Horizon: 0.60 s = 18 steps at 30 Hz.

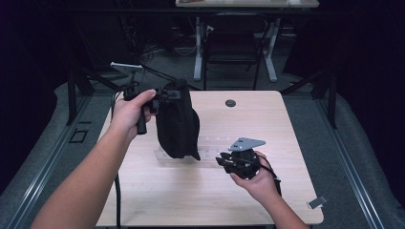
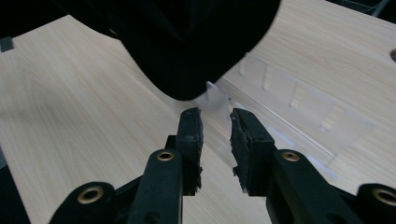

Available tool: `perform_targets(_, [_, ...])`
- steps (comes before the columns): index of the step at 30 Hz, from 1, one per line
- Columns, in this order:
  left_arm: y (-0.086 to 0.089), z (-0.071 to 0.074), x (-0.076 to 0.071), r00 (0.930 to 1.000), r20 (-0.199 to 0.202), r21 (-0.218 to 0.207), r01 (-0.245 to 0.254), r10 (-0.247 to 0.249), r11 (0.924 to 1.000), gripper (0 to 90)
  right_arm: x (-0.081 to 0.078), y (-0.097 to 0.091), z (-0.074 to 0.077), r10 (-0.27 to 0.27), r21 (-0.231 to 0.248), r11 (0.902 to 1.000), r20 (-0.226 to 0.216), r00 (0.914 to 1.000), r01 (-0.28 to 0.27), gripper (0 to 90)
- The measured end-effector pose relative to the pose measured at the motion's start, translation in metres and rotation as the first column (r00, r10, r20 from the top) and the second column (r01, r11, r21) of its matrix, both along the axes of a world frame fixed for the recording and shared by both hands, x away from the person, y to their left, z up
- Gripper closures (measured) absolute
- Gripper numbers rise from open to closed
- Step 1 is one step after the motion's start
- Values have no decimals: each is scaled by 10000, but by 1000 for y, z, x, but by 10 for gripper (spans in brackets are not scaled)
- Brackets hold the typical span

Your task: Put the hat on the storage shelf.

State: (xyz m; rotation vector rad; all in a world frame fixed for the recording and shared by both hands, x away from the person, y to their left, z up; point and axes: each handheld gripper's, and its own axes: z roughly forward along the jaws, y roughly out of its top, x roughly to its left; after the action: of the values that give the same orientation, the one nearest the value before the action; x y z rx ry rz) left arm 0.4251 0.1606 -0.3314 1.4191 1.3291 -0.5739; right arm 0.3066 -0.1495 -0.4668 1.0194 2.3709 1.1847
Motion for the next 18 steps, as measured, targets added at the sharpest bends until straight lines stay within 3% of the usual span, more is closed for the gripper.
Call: perform_targets(18, [-11, 3, -1, 9998, 123, 268, 157, -161, 9995, 848, 2, 43, 7, 991, -136, 9950, 119, 9950, -990, 732])
